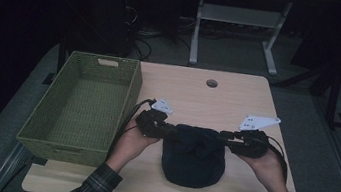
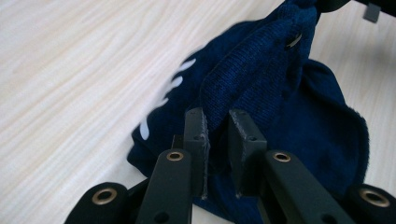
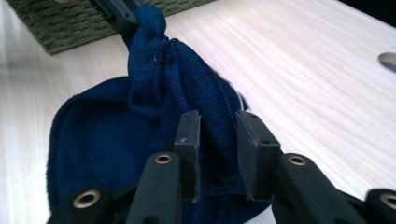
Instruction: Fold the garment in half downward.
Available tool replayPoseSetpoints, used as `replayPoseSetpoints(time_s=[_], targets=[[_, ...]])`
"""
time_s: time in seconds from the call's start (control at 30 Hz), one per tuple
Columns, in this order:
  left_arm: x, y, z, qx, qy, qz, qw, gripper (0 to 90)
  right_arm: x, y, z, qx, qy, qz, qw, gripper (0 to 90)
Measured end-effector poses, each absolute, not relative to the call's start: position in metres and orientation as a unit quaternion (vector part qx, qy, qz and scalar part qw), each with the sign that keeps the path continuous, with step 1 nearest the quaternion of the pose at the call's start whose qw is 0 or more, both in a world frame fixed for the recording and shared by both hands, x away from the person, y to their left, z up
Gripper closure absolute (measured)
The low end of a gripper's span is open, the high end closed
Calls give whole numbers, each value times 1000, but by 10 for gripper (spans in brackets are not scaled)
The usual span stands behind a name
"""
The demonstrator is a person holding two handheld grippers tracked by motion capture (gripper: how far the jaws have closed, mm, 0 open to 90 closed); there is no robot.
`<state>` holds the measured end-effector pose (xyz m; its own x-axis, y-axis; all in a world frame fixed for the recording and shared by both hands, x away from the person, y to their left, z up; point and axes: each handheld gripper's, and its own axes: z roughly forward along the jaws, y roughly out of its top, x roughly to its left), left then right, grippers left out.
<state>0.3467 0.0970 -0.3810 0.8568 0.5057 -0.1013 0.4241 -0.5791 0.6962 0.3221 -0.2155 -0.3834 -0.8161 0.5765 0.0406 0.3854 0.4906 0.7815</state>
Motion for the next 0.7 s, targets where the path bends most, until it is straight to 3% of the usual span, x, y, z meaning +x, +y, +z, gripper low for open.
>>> replayPoseSetpoints(time_s=[0.7], targets=[[313,95,-400,912,234,25,337,766,287,-215,-416,266,873,404,69,684]])
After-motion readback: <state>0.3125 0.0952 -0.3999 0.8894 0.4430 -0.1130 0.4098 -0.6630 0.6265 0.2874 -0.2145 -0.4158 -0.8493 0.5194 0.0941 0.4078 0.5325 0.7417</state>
